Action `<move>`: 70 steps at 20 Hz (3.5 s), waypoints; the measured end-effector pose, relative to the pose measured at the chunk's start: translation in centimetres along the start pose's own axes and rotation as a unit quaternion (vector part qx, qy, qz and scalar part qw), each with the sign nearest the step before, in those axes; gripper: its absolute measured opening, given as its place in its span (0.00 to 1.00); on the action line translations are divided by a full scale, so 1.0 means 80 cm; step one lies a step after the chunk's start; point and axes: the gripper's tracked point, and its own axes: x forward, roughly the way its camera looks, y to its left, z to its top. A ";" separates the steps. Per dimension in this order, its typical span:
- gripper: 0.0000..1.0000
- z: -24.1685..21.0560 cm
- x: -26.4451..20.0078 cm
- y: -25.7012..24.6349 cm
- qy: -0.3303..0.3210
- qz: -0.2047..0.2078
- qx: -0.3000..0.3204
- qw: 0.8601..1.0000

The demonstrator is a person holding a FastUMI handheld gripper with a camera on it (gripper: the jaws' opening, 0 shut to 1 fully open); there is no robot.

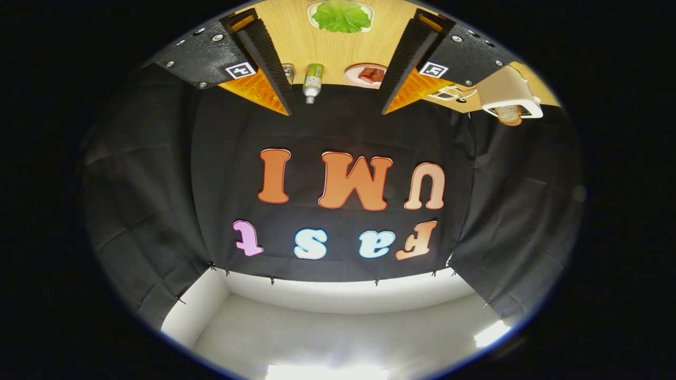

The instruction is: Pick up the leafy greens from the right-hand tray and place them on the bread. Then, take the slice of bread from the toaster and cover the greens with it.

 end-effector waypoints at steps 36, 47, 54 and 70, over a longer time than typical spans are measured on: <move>0.97 -0.314 0.019 0.023 0.495 0.083 0.015 0.865; 0.94 -0.397 -0.005 0.025 0.585 0.092 0.000 0.806; 0.74 -0.421 -0.010 0.025 0.598 0.087 0.015 0.797; 0.03 -0.375 0.022 0.024 0.529 0.052 0.134 0.836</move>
